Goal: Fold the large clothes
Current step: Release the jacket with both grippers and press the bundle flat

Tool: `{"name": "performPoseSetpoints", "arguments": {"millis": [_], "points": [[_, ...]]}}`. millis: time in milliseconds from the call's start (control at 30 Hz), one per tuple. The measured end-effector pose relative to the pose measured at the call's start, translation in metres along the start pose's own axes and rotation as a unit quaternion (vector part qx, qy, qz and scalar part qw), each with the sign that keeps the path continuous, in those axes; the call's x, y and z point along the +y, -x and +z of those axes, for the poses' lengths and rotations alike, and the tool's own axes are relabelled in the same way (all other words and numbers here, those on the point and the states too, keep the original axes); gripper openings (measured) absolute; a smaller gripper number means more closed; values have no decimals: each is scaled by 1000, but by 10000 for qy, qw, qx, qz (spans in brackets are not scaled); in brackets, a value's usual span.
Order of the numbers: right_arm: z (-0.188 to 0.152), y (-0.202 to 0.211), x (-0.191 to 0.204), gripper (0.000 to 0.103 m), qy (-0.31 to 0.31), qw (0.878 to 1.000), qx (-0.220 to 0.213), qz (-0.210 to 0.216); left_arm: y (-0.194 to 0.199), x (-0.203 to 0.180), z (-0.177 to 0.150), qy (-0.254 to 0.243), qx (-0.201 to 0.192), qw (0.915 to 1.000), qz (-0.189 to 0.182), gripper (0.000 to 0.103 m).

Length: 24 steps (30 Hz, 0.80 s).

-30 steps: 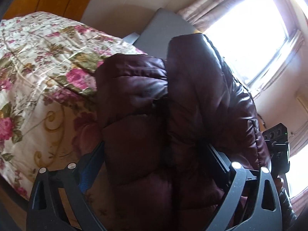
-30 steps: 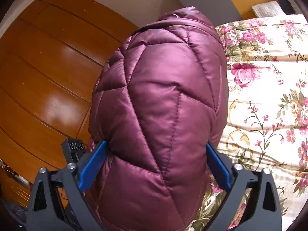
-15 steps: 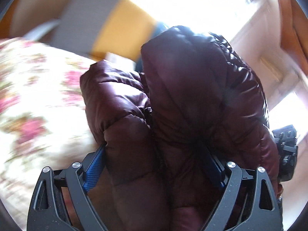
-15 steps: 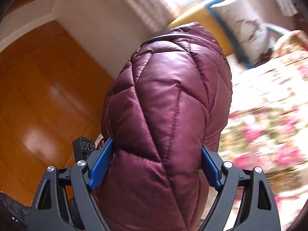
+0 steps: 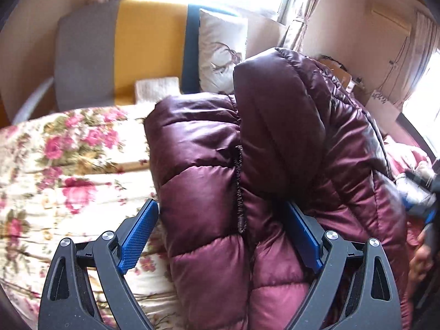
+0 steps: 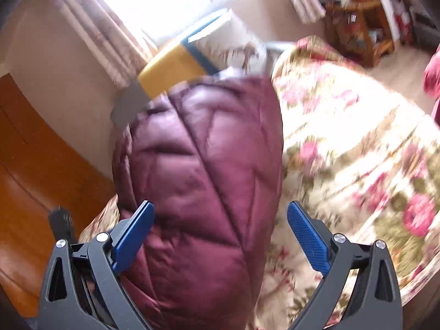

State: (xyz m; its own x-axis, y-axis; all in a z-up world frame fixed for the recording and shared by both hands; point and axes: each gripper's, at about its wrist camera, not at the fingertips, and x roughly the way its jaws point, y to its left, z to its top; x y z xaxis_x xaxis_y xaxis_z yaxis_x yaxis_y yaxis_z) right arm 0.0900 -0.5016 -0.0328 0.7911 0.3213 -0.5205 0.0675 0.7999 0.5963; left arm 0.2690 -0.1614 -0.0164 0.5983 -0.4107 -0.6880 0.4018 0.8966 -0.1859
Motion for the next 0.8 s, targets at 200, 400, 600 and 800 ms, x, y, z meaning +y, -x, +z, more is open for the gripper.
{"name": "performPoseSetpoints", "arguments": {"millis": [200,400,600,800], "points": [[48,-50,85,89,1045,9880,-162,-1125,15,8,-8,168,-151,9997,-8,89],[48,-134,126,84,1562,9757,700,-1368,18,42,-18,409,-71,9990,136,89],[8,-198,160,85,2377,9452,979,-2012,24,77,-35,862,-29,9961,182,89],[2,-215,170,85,2475,9403,951,-2135,61,81,-33,1118,-385,9930,22,88]]}}
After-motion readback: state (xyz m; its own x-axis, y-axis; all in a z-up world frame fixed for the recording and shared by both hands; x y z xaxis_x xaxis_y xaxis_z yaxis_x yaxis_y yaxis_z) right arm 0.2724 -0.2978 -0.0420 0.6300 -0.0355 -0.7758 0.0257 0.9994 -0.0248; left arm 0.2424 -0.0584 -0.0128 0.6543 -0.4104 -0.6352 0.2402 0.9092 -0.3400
